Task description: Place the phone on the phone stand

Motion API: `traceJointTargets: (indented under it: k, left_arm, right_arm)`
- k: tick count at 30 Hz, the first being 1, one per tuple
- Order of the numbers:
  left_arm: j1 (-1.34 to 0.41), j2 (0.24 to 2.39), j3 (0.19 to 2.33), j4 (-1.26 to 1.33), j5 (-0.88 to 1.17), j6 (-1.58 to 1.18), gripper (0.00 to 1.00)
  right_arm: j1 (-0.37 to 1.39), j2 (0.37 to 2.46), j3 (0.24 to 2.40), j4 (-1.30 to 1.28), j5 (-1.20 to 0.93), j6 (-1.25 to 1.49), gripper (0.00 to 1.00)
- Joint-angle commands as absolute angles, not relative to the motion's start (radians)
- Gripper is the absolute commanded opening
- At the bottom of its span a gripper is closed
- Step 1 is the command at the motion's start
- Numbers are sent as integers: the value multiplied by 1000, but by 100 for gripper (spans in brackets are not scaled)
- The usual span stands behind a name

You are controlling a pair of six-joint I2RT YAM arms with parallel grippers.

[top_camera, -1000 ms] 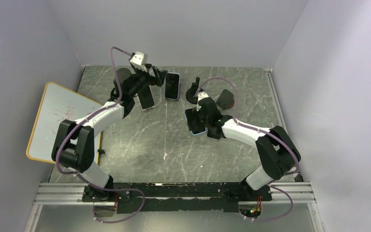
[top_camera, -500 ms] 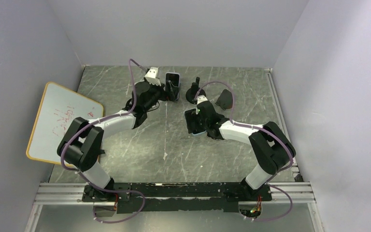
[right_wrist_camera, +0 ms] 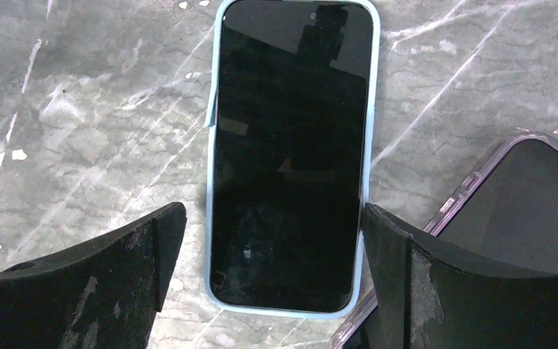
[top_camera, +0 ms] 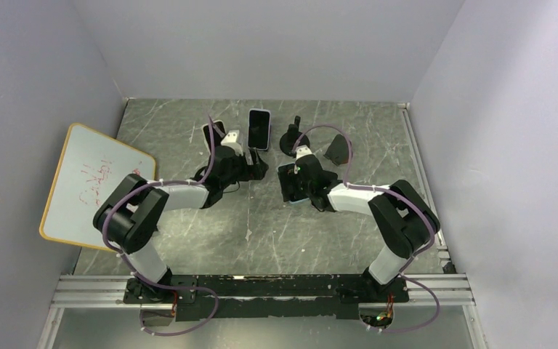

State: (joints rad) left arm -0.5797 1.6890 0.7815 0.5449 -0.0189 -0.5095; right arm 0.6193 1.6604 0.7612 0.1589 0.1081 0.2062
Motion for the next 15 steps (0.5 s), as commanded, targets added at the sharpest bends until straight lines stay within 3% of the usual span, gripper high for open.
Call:
traceJointTargets:
  k: [1, 6, 15]
  left_arm:
    - [-593, 1701, 711, 558, -41, -581, 93]
    - [-600, 1714, 688, 559, -41, -594, 93]
    - [-603, 1755, 703, 572, -11, -604, 93]
  right_arm:
    - [627, 1696, 742, 153, 138, 222, 92]
    - [636, 1713, 744, 139, 201, 231, 91]
    - [650, 1648, 744, 163, 194, 205, 100]
